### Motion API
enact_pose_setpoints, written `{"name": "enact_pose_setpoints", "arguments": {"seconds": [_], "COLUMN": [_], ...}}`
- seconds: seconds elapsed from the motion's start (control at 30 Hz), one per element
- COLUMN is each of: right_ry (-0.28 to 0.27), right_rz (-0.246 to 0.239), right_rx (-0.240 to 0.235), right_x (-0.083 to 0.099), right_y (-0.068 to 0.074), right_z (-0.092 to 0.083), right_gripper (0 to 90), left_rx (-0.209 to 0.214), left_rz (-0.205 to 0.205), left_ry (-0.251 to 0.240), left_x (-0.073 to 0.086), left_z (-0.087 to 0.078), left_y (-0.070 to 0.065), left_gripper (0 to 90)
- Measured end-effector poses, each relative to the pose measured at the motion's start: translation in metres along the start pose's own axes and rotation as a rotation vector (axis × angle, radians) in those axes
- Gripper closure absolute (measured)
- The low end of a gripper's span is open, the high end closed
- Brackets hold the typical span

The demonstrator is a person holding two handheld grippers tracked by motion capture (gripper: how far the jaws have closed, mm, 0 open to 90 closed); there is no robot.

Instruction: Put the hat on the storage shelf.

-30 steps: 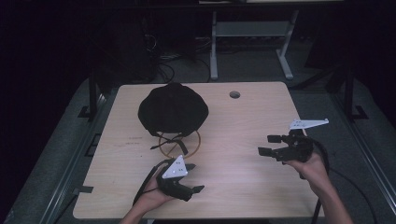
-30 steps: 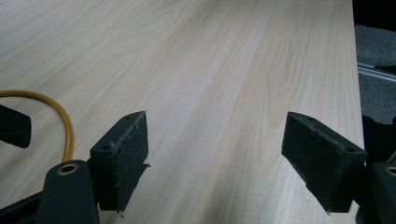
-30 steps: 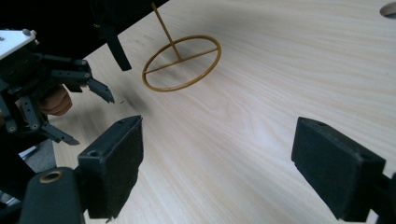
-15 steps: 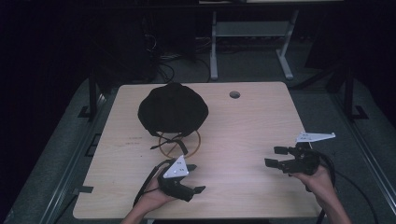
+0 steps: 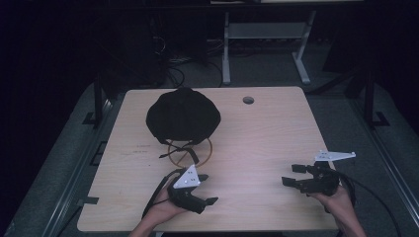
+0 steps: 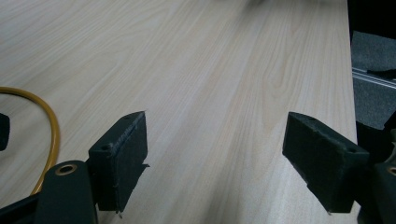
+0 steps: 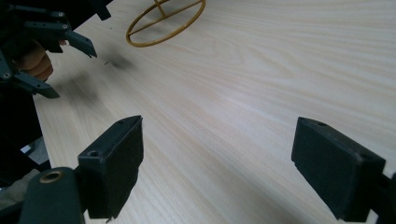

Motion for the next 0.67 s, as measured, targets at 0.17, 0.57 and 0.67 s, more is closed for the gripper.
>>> {"name": "enact_pose_setpoints", "arguments": {"seconds": [0.17,0.57,0.67], "right_ry": [0.01,-0.032,-0.048], "right_rz": [0.009,-0.049,-0.047], "right_rx": [0.005,0.077,0.063], "right_x": [0.008,0.026,0.033], "right_y": [0.002,0.017,0.021], "right_z": [-0.001,-0.005,-0.005], "right_gripper": [16.3,16.3,16.3], "left_rx": [0.001,-0.01,-0.01], "left_rz": [-0.002,-0.019,-0.015], "left_ry": [-0.003,0.013,0.026], "left_x": [0.0,-0.003,-0.004], "left_z": [0.0,0.003,0.006], "left_y": [0.0,0.003,0.002], "left_gripper": [22.0,20.9,20.5]}}
Point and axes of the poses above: each handheld gripper's, and its own axes: z roughly forward along the jaws, x roughly out of its underside, y roughly to its left, the point moved 1 cm from there along z, roughly forward along the jaws, and after that the axes turned 1 degree about -x, right-handed, at the moved point
